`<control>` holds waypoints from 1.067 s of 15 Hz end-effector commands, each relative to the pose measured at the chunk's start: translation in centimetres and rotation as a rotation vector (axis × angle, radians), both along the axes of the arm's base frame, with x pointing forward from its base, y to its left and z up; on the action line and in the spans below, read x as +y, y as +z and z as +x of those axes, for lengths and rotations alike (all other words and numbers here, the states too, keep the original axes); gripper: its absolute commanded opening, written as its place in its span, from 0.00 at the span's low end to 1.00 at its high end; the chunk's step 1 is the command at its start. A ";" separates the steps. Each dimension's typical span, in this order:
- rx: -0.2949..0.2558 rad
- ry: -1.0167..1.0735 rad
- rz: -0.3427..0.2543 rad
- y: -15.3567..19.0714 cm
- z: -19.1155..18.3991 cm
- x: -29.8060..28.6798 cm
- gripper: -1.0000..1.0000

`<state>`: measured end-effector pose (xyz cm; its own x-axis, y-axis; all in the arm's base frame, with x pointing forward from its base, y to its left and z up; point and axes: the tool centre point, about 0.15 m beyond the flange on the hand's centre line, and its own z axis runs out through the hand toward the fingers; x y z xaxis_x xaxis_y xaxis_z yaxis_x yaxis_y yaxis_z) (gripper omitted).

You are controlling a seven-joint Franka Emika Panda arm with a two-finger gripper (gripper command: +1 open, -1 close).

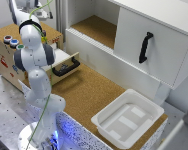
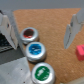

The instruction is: Turn on the blue led light

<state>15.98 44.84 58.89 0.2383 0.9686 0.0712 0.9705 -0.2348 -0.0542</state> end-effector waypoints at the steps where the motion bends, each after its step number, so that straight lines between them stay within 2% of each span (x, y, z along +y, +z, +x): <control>1: -0.158 0.219 0.012 -0.1 -4.7 3.1 1.00; 2: -0.159 0.243 0.046 -0.3 -4.7 3.4 1.00; 4: -0.118 0.283 0.060 -1.0 -4.0 4.6 1.00; 5: -0.121 0.285 0.064 -1.0 -3.8 5.0 1.00; 6: -0.117 0.279 0.063 -1.2 -3.5 5.5 0.00; 9: -0.099 0.259 0.042 -2.3 -2.6 6.8 0.00; 10: -0.071 0.251 0.039 -2.9 -2.4 7.4 0.00; 16: -0.048 0.178 -0.001 -5.6 -1.2 10.0 0.00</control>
<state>13.66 51.56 55.44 0.0047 0.9872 0.1594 1.0000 -0.0053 0.0032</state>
